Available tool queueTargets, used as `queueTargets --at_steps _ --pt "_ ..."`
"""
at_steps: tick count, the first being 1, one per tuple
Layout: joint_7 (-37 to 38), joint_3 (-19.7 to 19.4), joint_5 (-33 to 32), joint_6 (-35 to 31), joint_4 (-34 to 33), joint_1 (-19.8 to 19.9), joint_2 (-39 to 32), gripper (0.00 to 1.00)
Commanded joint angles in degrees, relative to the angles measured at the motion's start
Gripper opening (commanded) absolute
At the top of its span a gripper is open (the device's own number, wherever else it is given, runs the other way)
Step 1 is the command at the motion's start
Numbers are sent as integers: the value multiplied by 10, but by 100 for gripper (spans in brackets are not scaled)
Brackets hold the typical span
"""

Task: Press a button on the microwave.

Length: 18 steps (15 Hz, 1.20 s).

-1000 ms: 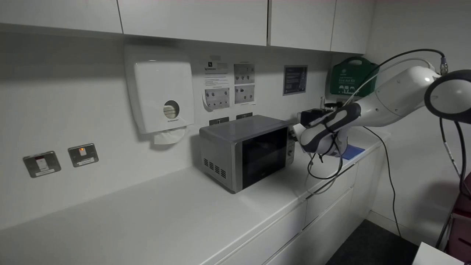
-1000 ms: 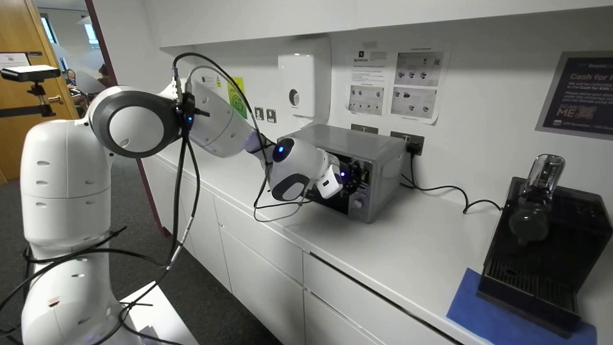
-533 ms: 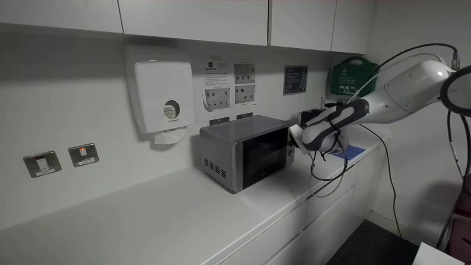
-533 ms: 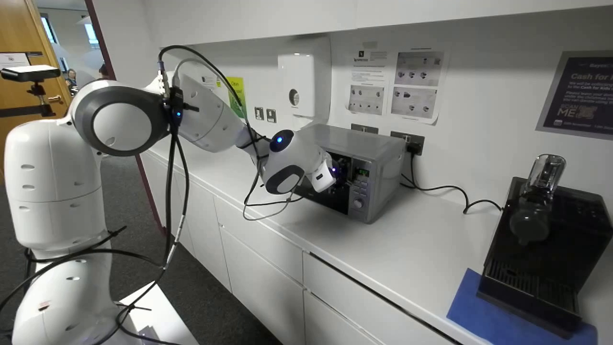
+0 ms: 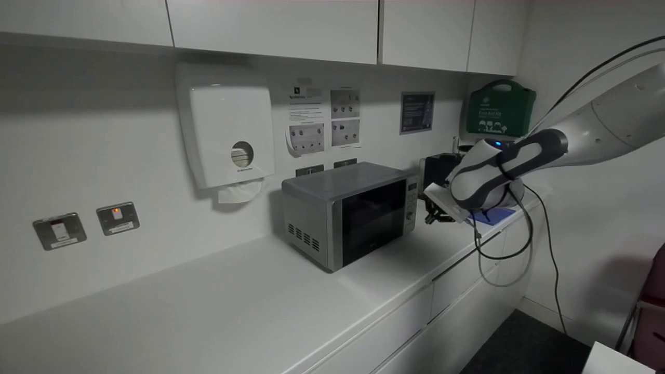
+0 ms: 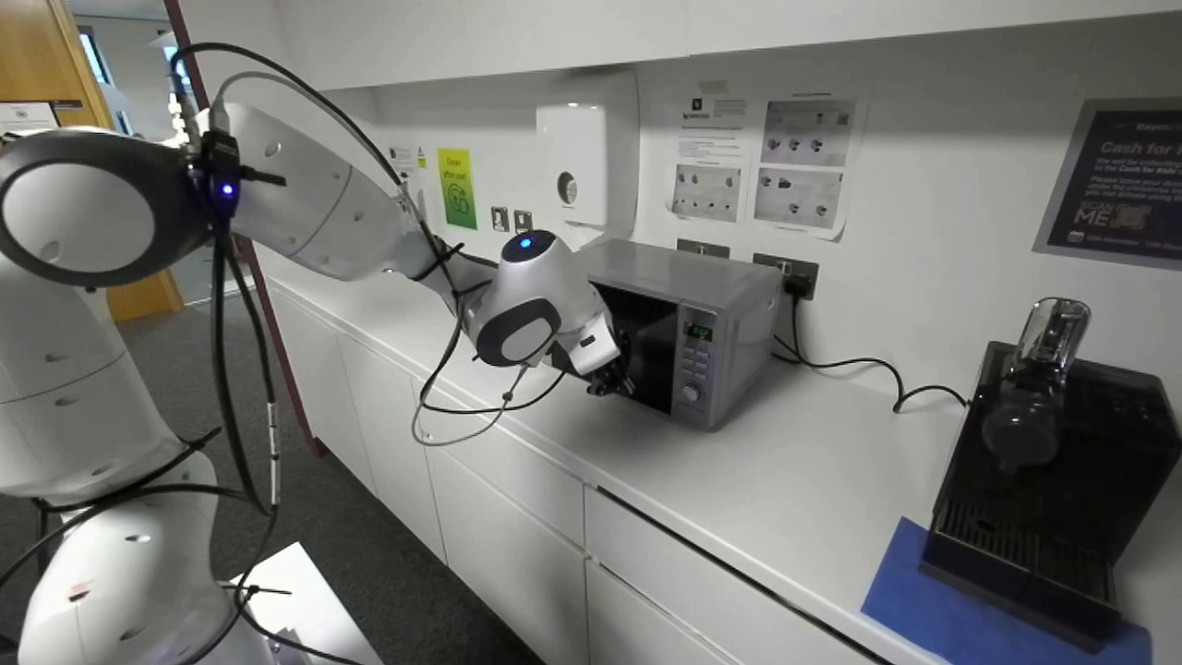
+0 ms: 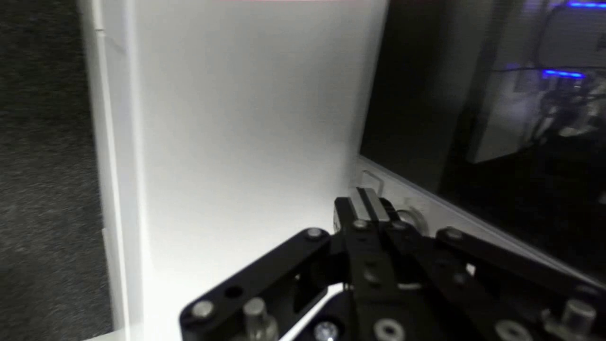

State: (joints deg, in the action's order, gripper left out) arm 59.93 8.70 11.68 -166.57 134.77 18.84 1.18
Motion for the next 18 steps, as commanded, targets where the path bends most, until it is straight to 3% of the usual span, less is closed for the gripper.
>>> queueTargets --at_steps 1,2,6,9,10,11,12,15,18 --pt "60 -11 -115 157 20 22 67 0" --pt "54 -57 -123 206 11 -26 69 0" --pt "-52 -88 -79 398 -32 -71 90 0" --pt "-120 -102 -85 494 -70 -90 91 0" --pt "-111 -101 -109 501 -76 -90 89 7" --pt "-108 -100 -125 502 -81 -90 88 26" --pt "-92 -101 -107 480 -66 -94 87 7" --pt "-93 -102 -117 483 -72 -94 87 26" --pt "-93 -102 -118 483 -72 -94 86 26"
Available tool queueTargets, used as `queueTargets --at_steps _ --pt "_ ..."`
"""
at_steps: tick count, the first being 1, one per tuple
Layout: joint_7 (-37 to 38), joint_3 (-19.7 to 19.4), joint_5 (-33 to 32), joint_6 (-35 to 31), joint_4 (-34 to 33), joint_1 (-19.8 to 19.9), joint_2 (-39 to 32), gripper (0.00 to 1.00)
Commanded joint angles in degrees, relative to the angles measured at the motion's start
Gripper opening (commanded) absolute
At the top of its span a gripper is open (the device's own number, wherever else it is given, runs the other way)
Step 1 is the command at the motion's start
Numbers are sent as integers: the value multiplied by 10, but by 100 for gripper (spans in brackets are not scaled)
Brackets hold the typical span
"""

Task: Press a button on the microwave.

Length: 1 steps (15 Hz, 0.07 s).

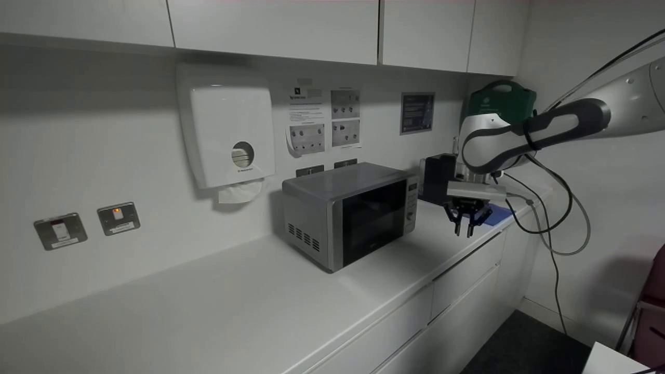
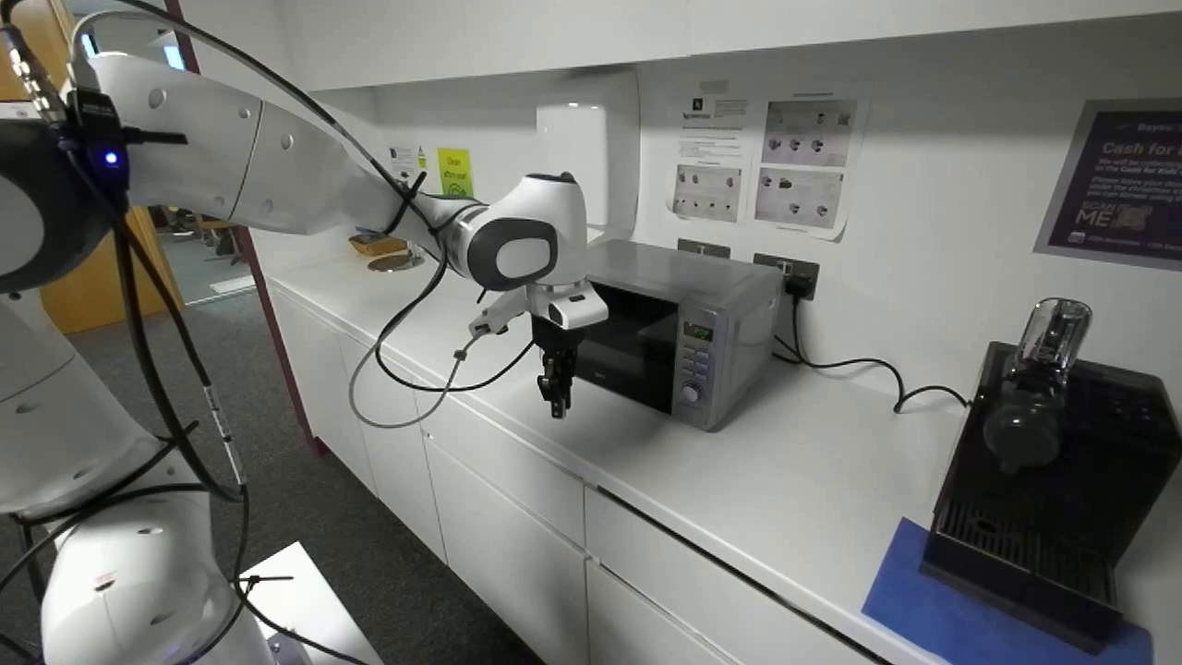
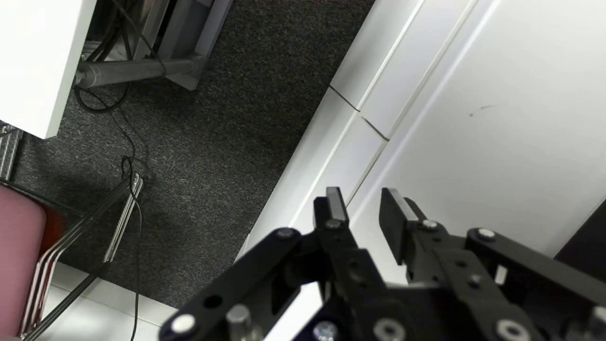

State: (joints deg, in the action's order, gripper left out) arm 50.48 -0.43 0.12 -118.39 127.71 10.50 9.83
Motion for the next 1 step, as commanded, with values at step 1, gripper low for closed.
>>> queueTargets --at_steps 1 --pt "1 -10 -2 1 -1 -11 0 26"
